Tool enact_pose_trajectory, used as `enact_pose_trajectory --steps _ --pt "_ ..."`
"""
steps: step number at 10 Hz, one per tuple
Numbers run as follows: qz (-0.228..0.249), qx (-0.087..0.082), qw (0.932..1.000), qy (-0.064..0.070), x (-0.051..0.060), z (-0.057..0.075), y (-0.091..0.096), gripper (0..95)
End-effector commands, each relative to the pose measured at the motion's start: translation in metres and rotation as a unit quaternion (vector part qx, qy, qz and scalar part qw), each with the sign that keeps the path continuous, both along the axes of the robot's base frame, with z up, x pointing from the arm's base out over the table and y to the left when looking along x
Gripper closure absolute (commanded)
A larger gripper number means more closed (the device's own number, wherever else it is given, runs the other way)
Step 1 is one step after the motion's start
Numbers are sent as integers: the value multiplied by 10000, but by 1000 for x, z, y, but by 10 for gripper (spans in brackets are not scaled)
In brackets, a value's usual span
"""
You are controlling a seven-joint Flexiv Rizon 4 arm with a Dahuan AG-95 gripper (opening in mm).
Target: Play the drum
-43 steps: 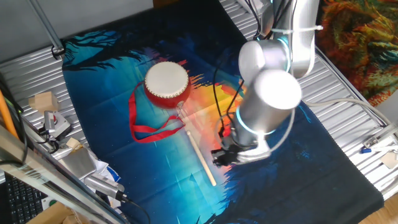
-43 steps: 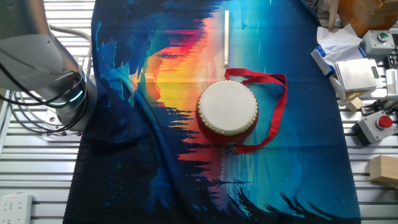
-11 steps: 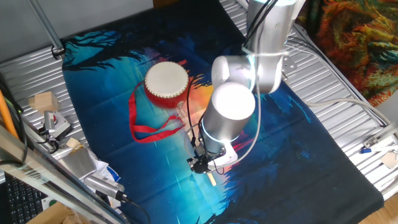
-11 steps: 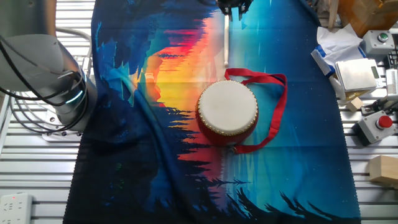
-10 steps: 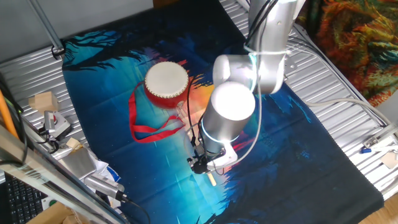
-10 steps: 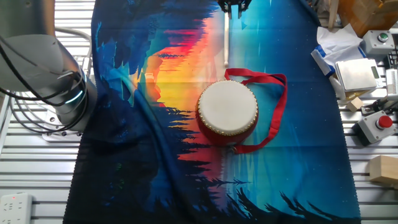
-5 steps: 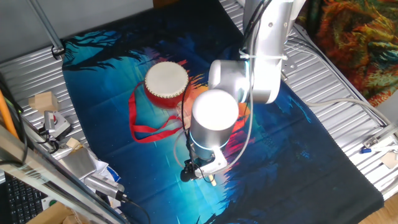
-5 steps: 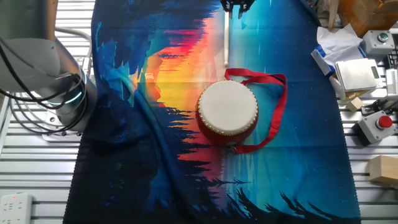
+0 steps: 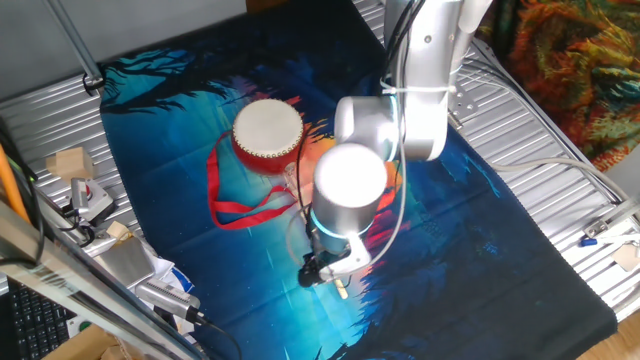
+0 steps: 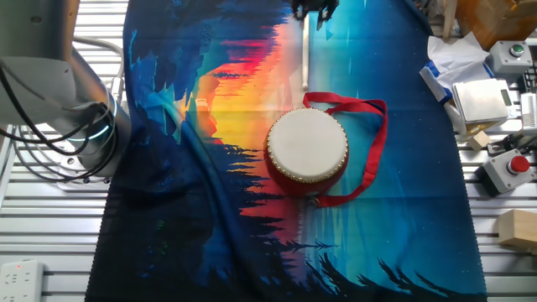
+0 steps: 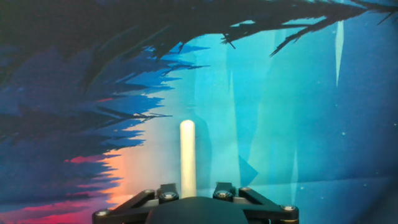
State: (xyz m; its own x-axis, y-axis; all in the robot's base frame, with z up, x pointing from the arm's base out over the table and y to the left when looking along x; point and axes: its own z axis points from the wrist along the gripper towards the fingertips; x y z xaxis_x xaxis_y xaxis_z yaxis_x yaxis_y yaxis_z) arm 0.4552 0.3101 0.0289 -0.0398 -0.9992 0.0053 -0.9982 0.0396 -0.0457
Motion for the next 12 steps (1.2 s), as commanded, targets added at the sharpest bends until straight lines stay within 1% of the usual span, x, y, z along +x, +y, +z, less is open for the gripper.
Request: enact_pose_trajectory --steps 1,5,10,11,12 --pt "-38 8 10000 -4 2 -6 2 570" --pt "-96 24 9999 -51 2 -10 2 570" --pt "-162 29 9998 -70 2 -19 4 570" --pt "-191 36 9998 -74 1 -21 6 760" --pt "-230 39 9997 -123 1 -21 6 950"
